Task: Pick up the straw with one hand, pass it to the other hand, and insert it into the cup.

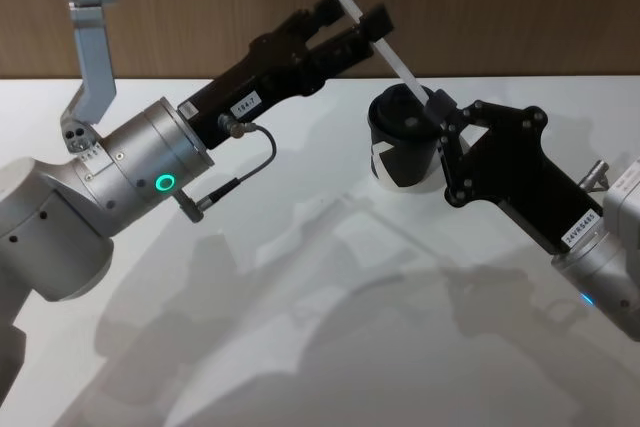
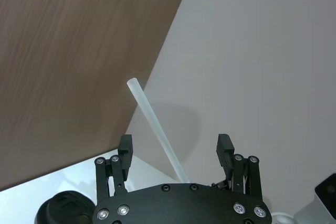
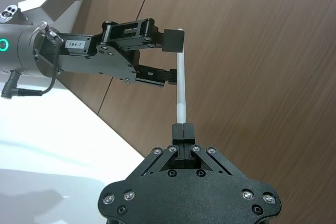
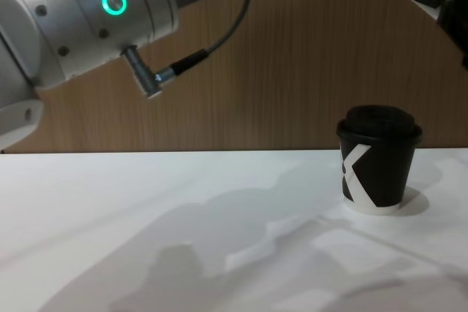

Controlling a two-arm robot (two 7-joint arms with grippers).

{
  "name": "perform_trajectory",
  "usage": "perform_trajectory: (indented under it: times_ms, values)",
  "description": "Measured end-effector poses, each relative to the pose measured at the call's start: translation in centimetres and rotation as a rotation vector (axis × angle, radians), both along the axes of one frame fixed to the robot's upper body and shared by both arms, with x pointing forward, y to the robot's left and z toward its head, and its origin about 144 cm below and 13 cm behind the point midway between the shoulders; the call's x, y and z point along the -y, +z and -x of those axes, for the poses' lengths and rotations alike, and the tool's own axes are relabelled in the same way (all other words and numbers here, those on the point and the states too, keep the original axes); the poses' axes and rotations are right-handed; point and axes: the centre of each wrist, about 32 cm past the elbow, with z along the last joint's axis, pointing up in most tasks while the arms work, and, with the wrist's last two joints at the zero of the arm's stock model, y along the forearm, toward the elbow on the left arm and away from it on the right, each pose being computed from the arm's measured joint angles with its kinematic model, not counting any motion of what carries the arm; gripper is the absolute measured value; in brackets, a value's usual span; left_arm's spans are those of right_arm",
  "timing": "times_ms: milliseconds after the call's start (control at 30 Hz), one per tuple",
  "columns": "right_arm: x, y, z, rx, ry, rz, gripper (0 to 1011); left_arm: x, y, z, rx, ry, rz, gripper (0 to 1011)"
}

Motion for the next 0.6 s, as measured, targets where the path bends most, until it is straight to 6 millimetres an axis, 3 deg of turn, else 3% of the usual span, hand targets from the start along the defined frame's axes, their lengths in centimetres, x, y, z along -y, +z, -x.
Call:
perform_trajectory:
  times_ms: [600]
  values:
    - [0.0, 0.0, 0.0, 0.000, 0.000, 0.000, 0, 1.6, -0.2, -0.5, -0.042, -0.026, 0.049, 1003]
